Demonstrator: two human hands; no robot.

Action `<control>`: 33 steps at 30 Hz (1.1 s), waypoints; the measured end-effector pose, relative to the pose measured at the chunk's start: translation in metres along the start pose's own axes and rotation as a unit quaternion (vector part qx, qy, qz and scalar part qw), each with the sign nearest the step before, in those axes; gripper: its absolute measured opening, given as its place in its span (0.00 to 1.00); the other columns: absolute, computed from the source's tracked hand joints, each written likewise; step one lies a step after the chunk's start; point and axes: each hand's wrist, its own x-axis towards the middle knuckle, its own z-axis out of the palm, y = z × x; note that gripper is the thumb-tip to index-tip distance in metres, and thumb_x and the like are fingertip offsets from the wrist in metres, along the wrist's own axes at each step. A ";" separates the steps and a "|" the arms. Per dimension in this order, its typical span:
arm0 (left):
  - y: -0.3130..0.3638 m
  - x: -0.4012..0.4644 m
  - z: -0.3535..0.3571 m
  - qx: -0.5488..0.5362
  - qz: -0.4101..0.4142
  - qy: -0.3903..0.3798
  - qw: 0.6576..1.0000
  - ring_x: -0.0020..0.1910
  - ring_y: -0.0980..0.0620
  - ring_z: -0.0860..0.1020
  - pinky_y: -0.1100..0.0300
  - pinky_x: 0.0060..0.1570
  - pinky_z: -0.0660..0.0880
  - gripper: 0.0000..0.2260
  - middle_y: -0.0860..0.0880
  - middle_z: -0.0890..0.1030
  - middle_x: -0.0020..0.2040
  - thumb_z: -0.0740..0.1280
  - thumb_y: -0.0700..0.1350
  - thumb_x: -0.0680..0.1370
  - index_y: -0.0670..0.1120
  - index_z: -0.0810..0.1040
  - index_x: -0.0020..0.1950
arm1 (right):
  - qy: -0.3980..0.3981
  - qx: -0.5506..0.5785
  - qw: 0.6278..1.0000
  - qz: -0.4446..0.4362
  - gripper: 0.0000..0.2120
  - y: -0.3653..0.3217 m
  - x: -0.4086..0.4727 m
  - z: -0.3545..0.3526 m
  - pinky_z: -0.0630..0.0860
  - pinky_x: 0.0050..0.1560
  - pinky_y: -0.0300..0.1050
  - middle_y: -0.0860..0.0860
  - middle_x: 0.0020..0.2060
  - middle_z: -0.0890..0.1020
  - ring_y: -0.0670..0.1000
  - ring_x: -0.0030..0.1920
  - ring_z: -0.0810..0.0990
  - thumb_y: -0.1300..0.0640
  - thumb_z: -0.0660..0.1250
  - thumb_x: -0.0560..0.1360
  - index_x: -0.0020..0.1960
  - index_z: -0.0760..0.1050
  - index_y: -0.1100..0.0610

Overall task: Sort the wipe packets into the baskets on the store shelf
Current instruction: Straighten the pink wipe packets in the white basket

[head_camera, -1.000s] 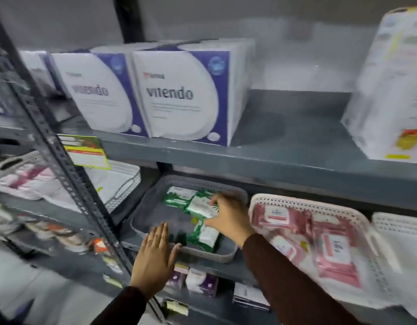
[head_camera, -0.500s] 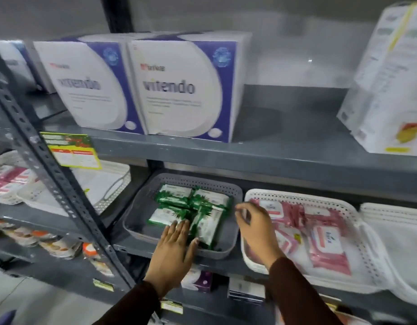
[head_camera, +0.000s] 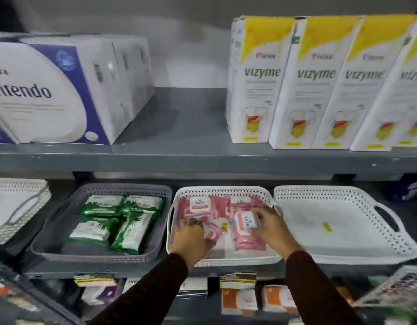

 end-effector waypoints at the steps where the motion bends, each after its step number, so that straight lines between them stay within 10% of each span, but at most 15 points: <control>1: 0.001 0.003 0.002 -0.009 -0.001 -0.016 1.000 0.58 0.45 0.77 0.51 0.58 0.75 0.26 0.45 0.78 0.60 0.65 0.62 0.74 0.47 0.73 0.65 | -0.037 -0.031 0.999 -0.021 0.32 0.000 0.004 0.002 0.73 0.61 0.40 0.46 0.61 0.75 0.45 0.60 0.75 0.65 0.78 0.66 0.67 0.76 0.48; 8: -0.007 0.008 0.001 -0.098 0.039 -0.072 0.992 0.58 0.49 0.78 0.56 0.62 0.75 0.26 0.48 0.80 0.62 0.74 0.44 0.72 0.48 0.72 0.69 | -0.136 -0.126 0.983 0.007 0.39 -0.001 0.025 0.003 0.72 0.63 0.40 0.52 0.71 0.72 0.52 0.67 0.72 0.69 0.76 0.66 0.73 0.69 0.52; 14: -0.015 0.011 -0.002 -0.126 0.052 -0.090 0.987 0.63 0.48 0.76 0.53 0.66 0.73 0.29 0.47 0.77 0.67 0.75 0.40 0.71 0.48 0.70 0.71 | -0.028 -0.158 0.984 0.071 0.33 -0.009 0.016 0.019 0.77 0.60 0.48 0.55 0.58 0.80 0.56 0.58 0.79 0.36 0.76 0.65 0.62 0.78 0.56; 20: -0.027 0.017 0.001 -0.203 0.057 -0.101 0.972 0.70 0.51 0.69 0.72 0.62 0.61 0.28 0.50 0.72 0.71 0.69 0.30 0.73 0.49 0.71 0.70 | -0.140 -0.174 0.971 0.081 0.32 -0.028 0.023 0.014 0.77 0.61 0.54 0.51 0.60 0.81 0.54 0.56 0.81 0.62 0.77 0.64 0.67 0.76 0.52; 24: -0.034 0.019 0.006 -0.232 0.057 -0.111 0.965 0.70 0.46 0.70 0.56 0.69 0.69 0.29 0.46 0.69 0.73 0.65 0.27 0.74 0.47 0.68 0.72 | -0.121 -0.204 0.970 0.048 0.30 -0.025 0.016 0.024 0.77 0.61 0.50 0.53 0.63 0.80 0.53 0.57 0.81 0.59 0.77 0.67 0.68 0.74 0.57; 33: -0.031 0.035 0.008 -0.206 0.072 -0.087 0.972 0.71 0.50 0.68 0.69 0.64 0.63 0.26 0.46 0.68 0.75 0.67 0.31 0.76 0.42 0.67 0.73 | -0.086 -0.190 0.978 -0.022 0.31 -0.016 0.022 0.024 0.73 0.68 0.46 0.54 0.68 0.74 0.54 0.67 0.74 0.71 0.69 0.73 0.72 0.72 0.52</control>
